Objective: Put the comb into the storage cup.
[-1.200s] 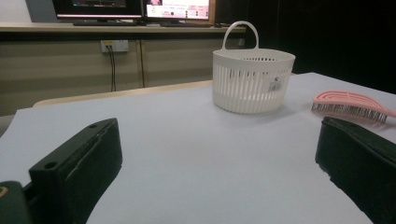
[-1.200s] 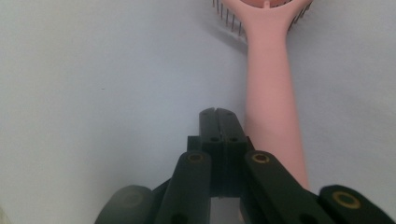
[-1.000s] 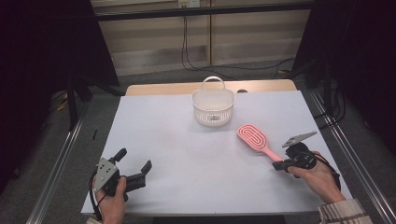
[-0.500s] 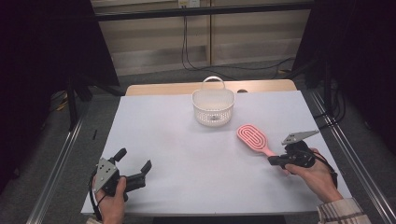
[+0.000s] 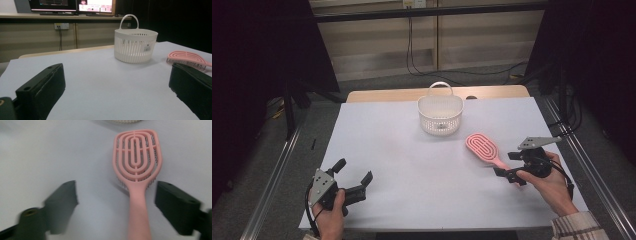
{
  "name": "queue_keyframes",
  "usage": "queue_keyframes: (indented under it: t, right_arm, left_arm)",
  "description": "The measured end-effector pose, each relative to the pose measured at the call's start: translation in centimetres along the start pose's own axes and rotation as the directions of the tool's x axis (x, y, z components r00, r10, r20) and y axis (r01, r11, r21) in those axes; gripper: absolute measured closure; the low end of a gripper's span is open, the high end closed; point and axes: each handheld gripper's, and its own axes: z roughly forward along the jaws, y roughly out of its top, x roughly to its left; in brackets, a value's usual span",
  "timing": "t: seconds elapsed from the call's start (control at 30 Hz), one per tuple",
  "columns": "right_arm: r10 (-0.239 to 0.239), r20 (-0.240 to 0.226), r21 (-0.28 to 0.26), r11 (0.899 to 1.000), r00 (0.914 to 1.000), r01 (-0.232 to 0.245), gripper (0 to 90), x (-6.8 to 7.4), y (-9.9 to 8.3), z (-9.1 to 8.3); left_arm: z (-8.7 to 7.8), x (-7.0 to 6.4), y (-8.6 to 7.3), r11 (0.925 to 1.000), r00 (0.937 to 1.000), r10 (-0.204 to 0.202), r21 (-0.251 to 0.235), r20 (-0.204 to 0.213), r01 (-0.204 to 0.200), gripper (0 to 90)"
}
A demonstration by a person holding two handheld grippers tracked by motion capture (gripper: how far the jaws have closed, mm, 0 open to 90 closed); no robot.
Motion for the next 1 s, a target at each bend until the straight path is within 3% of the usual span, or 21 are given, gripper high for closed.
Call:
queue_keyframes:
  t: [0.1, 0.13, 0.2, 0.4, 0.43, 0.6, 0.7, 0.8, 0.9, 1.0]
  right_arm:
    - [-0.014, -0.017, -0.02, 1.0, 0.9998, 0.014, 9.1, 0.1, 0.1, -0.2]
    - [-0.03, -0.037, -0.031, 0.999, 0.9989, 0.029, 1.8, 0.1, 0.2, -0.4]
    - [-0.024, -0.037, -0.042, 0.999, 0.999, 0.022, 2.4, 0.1, 0.3, -0.5]
    - [0.024, 0.007, -0.086, 0.996, 0.9997, -0.023, 4.5, 0.1, 0.7, -0.6]
    - [0.031, 0.031, -0.084, 0.996, 0.999, -0.028, 7.0, 0.0, 0.8, -0.5]
    - [0.04, 0.056, -0.085, 0.996, 0.9976, -0.036, 8.0, -0.2, 1.6, -0.2]
    - [0.06, 0.046, -0.079, 0.995, 0.9971, -0.056, 7.1, -0.5, 2.0, 0.1]
    - [0.057, 0.072, -0.066, 0.996, 0.9957, -0.052, 5.4, -0.6, 2.4, 0.5]
    - [0.015, 0.097, -0.057, 0.998, 0.9952, -0.009, 5.5, -0.6, 2.8, 0.9]
    - [0.004, 0.07, -0.052, 0.999, 0.9975, 0.0, 5.0, -0.8, 3.4, 1.0]
  left_arm:
    - [0.0, 0.0, 0.0, 1.0, 1.0, 0.002, 0.001, -0.002, -0.002, 0.7]
    - [0.0, 0.1, 0.0, 1.0, 1.0, 0.003, 0.003, -0.002, -0.003, 0.7]
    - [0.0, 0.1, 0.0, 1.0, 1.0, -0.001, -0.001, -0.004, 0.001, 0.7]
    - [-0.1, 0.0, 0.1, 0.9999, 1.0, 0.001, -0.01, 0.0, -0.001, 0.8]
    - [-0.2, 0.0, 0.1, 1.0, 1.0, 0.002, -0.009, -0.002, -0.002, 0.8]
    - [-0.1, 0.0, 0.0, 1.0, 1.0, 0.0, -0.008, -0.002, 0.0, 0.8]
    - [-0.1, 0.1, 0.0, 1.0, 1.0, 0.007, -0.001, -0.004, -0.007, 0.8]
    - [-0.1, 0.1, 0.0, 1.0, 1.0, 0.007, 0.001, 0.0, -0.007, 0.8]
    - [-0.1, 0.0, 0.0, 0.9998, 0.9998, 0.018, 0.003, -0.002, -0.018, 0.8]
    - [-0.1, 0.0, 0.1, 0.9998, 0.9998, 0.018, 0.0, 0.001, -0.018, 0.8]
